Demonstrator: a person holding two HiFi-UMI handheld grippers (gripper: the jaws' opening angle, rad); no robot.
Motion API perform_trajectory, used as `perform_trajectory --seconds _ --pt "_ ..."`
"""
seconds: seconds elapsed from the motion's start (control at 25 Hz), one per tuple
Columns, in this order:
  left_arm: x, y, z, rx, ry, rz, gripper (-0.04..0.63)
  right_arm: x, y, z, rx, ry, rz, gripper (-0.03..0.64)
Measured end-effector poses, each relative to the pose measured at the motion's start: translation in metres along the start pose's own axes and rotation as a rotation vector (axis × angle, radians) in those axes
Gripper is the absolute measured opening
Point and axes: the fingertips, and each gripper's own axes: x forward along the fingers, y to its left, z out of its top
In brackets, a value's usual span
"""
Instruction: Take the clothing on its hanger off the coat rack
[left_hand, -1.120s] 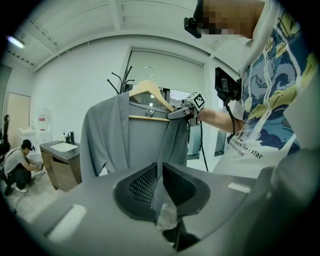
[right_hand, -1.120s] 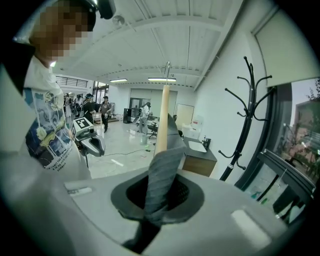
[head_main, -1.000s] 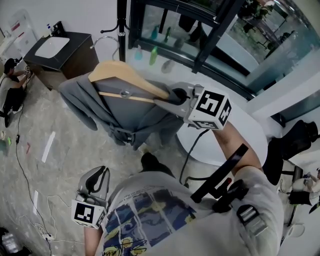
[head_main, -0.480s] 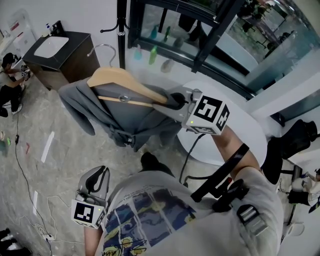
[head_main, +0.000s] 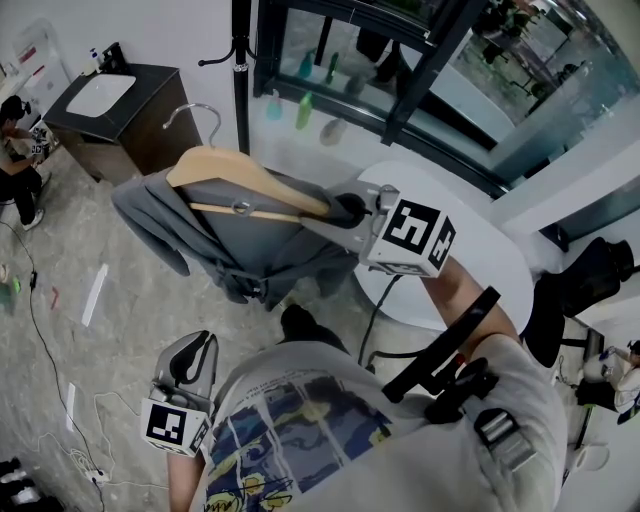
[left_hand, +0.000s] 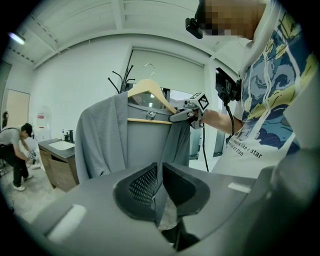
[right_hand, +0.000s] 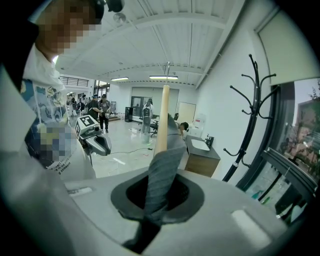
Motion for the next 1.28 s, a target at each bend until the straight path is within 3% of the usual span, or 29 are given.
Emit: perform_trajectory --seconds 1.28 --pt "0.0048 0.0001 0.0031 -0.005 0.011 -0.001 0.035 0.0042 0.0068 0.0016 -0.025 0.014 0.031 0.012"
